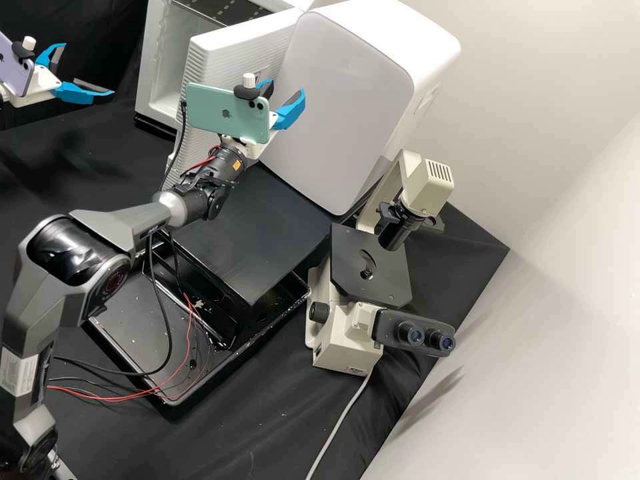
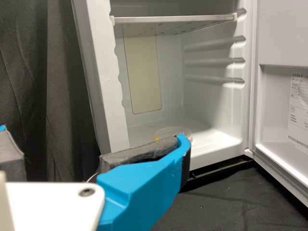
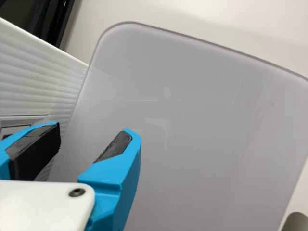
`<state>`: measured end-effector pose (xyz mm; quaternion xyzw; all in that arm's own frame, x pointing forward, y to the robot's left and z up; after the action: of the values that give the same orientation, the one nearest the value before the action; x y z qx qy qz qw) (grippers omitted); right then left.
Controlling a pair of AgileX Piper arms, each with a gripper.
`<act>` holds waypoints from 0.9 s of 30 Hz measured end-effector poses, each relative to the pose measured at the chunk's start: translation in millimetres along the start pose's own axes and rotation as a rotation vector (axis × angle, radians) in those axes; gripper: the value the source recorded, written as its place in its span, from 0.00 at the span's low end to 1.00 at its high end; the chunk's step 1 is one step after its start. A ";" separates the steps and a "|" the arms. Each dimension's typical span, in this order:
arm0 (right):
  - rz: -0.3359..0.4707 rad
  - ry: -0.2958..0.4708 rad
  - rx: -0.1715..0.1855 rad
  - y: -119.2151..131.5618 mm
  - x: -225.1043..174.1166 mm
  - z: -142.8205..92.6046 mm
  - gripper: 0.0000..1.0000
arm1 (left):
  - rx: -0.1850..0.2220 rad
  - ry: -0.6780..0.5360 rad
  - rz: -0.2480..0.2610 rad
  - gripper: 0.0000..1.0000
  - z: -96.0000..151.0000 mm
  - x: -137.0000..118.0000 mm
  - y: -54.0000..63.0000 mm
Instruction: Close the incubator door
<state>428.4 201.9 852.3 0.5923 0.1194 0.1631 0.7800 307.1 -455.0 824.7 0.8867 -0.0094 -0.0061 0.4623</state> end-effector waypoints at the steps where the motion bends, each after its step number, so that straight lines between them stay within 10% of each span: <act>1: 0.003 0.003 -0.003 0.5 0.5 -1.4 0.00 | 0.000 0.000 0.000 1.00 0.0 0.0 0.0; 12: -0.001 0.028 0.007 2.1 6.0 -18.3 0.00 | 0.000 0.000 0.000 1.00 0.0 0.0 0.0; 27: -0.049 0.264 -0.026 3.2 23.5 -104.2 0.00 | 0.000 0.000 0.000 1.00 0.0 0.0 0.0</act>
<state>410.1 304.1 827.5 0.5523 0.2332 0.2219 0.7690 307.1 -455.0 824.7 0.8867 -0.0094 -0.0061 0.4623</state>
